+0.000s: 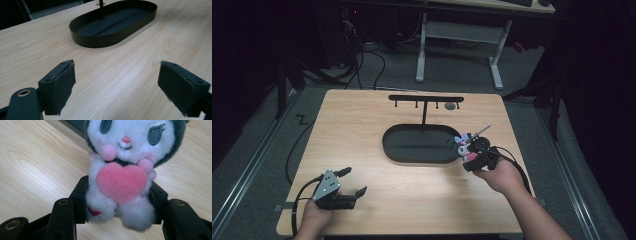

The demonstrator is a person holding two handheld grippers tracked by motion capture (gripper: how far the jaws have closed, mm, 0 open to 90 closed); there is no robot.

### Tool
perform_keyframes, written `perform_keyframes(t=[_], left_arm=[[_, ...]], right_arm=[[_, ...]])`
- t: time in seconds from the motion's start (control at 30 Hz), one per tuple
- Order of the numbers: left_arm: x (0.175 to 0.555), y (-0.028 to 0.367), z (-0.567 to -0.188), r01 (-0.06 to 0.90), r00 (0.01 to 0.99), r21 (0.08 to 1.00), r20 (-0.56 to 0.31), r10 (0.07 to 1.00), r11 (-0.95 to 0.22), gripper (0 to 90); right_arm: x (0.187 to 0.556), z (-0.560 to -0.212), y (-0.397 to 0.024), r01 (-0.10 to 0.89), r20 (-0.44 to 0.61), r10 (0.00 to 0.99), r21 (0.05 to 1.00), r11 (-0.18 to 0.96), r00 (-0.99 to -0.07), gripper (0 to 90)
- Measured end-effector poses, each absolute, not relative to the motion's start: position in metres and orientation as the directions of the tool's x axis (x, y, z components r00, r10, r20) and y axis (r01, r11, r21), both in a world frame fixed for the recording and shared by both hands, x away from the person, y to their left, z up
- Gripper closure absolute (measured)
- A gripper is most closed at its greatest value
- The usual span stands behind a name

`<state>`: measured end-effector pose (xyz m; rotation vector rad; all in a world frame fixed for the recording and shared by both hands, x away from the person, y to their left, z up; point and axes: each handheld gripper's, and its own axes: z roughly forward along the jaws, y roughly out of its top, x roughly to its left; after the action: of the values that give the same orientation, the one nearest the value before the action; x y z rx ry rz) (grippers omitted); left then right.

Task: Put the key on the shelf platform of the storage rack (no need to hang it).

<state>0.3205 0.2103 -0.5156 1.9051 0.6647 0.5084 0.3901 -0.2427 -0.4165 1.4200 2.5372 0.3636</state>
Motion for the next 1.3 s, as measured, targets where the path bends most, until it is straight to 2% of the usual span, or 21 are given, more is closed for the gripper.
perform_keyframes(t=[0.63, 1.3], left_arm=[[0.321, 0.211, -0.518, 0.227, 0.781, 0.9, 0.06, 0.622, -0.372, 15.5], [0.32, 0.217, -0.519, 0.241, 0.788, 0.9, 0.036, 0.614, -0.363, 15.6]], right_arm=[[0.426, -0.42, -0.201, 0.772, -0.084, 0.825, 0.309, 0.555, -0.56, 48.2], [0.459, -0.447, -0.17, 0.778, -0.044, 0.824, 0.303, 0.55, -0.565, 48.2]])
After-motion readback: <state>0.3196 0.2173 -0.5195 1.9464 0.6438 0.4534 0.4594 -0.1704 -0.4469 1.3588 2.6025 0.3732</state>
